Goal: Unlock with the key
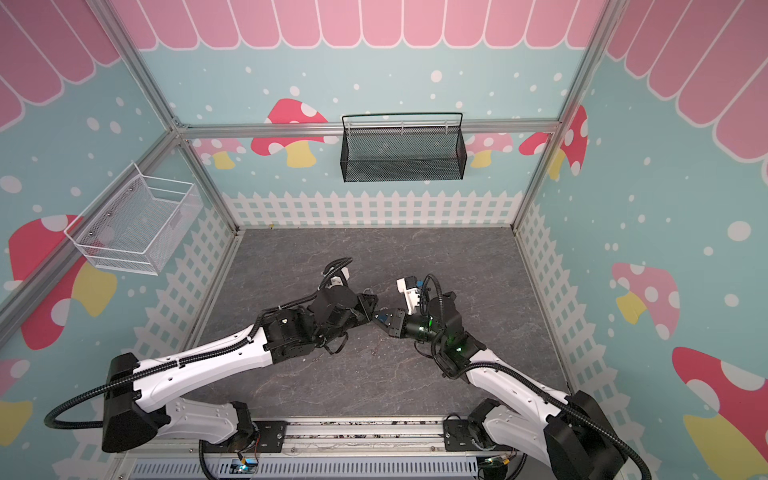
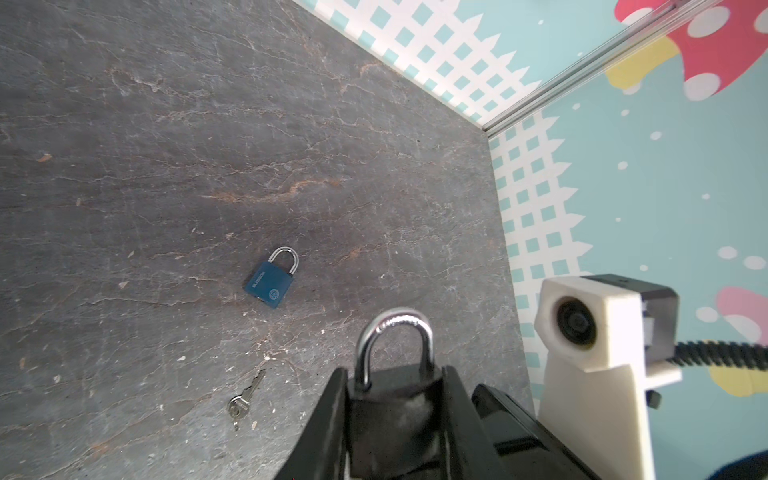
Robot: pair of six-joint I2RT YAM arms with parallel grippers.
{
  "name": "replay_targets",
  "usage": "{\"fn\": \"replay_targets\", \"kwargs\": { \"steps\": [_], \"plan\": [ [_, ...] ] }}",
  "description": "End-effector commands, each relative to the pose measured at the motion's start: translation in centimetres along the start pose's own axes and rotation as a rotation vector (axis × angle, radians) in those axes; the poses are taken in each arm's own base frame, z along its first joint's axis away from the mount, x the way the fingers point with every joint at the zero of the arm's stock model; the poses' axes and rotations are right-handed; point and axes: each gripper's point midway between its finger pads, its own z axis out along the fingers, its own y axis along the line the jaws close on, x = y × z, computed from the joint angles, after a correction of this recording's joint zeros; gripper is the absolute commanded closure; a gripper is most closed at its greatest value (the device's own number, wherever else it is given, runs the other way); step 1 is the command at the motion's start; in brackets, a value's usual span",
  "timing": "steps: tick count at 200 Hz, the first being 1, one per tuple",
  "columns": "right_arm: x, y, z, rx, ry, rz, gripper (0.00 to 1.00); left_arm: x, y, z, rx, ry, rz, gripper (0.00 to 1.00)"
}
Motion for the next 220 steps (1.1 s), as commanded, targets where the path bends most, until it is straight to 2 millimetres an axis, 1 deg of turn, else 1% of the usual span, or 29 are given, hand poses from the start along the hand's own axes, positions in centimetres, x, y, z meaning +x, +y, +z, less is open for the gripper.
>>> {"fn": "replay_targets", "kwargs": {
  "steps": [1, 14, 23, 41, 55, 64, 84, 103, 119, 130, 136, 142, 151, 159, 197, 213, 220],
  "plan": [
    [-3.1, 11.7, -2.6, -0.398, -0.127, -0.257, 1.00, 3.5, 2.4, 1.2, -0.041, 0.127, -0.003, 1.00],
    [-3.3, 11.6, -2.5, -0.388, -0.130, -0.263, 1.00, 3.2, 2.3, 1.0, -0.035, 0.121, -0.001, 1.00],
    [-3.4, 11.1, -2.2, -0.352, -0.131, -0.272, 1.00, 3.0, 2.0, 0.8, -0.026, 0.119, 0.006, 1.00],
    [-3.8, 8.6, -1.3, -0.204, -0.126, -0.283, 1.00, 2.6, 1.5, 0.6, -0.014, 0.113, 0.013, 1.00],
    [-4.1, 7.6, -1.1, -0.136, -0.133, -0.300, 1.00, 2.4, 1.4, 0.7, -0.013, 0.114, 0.019, 1.00],
    [-4.2, 6.6, -1.0, -0.075, -0.131, -0.303, 1.00, 2.2, 1.4, 0.6, -0.014, 0.113, 0.019, 1.00],
    [-4.4, 5.2, -0.9, 0.007, -0.126, -0.316, 1.00, 1.7, 1.3, 0.5, -0.014, 0.105, 0.021, 1.00],
    [-4.3, 4.4, -0.9, 0.044, -0.123, -0.326, 1.00, 1.0, 0.7, 0.3, 0.002, 0.093, 0.027, 1.00],
    [-4.3, 4.1, -0.7, 0.048, -0.120, -0.333, 1.00, 0.5, 0.0, 0.1, 0.032, 0.082, 0.034, 0.87],
    [-4.4, 4.0, -0.8, 0.057, -0.127, -0.345, 1.00, 0.4, -0.4, -0.2, 0.055, 0.078, 0.035, 0.81],
    [-4.5, 3.9, -0.8, 0.066, -0.132, -0.349, 1.00, 0.2, -0.7, -0.3, 0.066, 0.074, 0.034, 0.76],
    [-4.6, 3.8, -0.9, 0.072, -0.136, -0.354, 1.00, 0.1, -0.8, -0.4, 0.075, 0.070, 0.037, 0.70],
    [-4.6, 3.6, -0.9, 0.084, -0.136, -0.361, 1.00, -0.2, -0.8, -0.7, 0.079, 0.060, 0.040, 0.65],
    [-4.6, 3.4, -0.9, 0.089, -0.134, -0.367, 1.00, -0.4, -0.8, -0.8, 0.083, 0.051, 0.041, 0.63],
    [-4.2, 3.8, -0.6, 0.065, -0.105, -0.394, 1.00, -1.3, -0.8, -1.0, 0.126, 0.024, 0.030, 0.61],
    [-4.0, 3.7, -0.6, 0.066, -0.097, -0.402, 1.00, -1.6, -1.1, -1.2, 0.151, 0.013, 0.032, 0.56],
    [-4.0, 3.7, -0.6, 0.071, -0.094, -0.405, 1.00, -1.9, -1.3, -1.3, 0.162, 0.006, 0.037, 0.56]
  ]
}}
